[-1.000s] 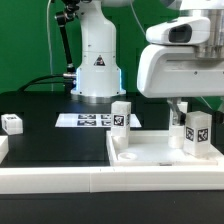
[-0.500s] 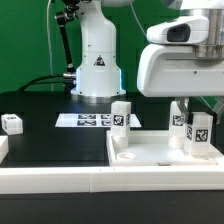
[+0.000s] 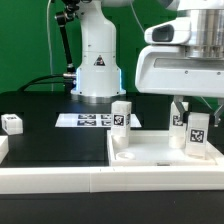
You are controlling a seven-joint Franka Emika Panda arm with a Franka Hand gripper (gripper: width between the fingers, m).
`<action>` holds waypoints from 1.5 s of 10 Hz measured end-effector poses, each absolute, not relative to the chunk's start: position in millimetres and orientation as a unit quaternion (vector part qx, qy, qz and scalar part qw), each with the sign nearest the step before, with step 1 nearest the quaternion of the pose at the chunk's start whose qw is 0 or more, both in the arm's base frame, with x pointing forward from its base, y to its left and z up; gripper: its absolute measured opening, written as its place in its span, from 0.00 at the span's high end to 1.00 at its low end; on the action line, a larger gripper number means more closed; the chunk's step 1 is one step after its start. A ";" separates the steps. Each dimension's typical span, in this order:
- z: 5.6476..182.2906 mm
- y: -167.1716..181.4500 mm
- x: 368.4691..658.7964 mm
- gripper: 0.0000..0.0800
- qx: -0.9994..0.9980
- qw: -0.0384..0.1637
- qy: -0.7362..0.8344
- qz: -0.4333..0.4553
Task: Assemble square table
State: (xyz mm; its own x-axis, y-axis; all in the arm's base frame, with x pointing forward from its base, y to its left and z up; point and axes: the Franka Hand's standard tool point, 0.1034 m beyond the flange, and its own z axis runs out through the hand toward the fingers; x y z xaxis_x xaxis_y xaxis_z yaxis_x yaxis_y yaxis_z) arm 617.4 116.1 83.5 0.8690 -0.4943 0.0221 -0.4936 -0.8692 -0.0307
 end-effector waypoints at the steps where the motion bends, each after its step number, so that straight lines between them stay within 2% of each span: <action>1: 83.5 115.9 617.5 0.64 -0.955 0.013 0.295 -0.014; 10: 82.5 115.1 618.5 0.64 -0.789 0.027 0.613 -0.003; 15: 82.3 116.8 620.4 0.64 -0.704 0.033 0.709 -0.001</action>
Offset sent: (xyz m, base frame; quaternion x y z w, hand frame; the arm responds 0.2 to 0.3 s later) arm -0.0065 -0.0011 -0.0088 0.0031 0.0017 0.2549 0.9670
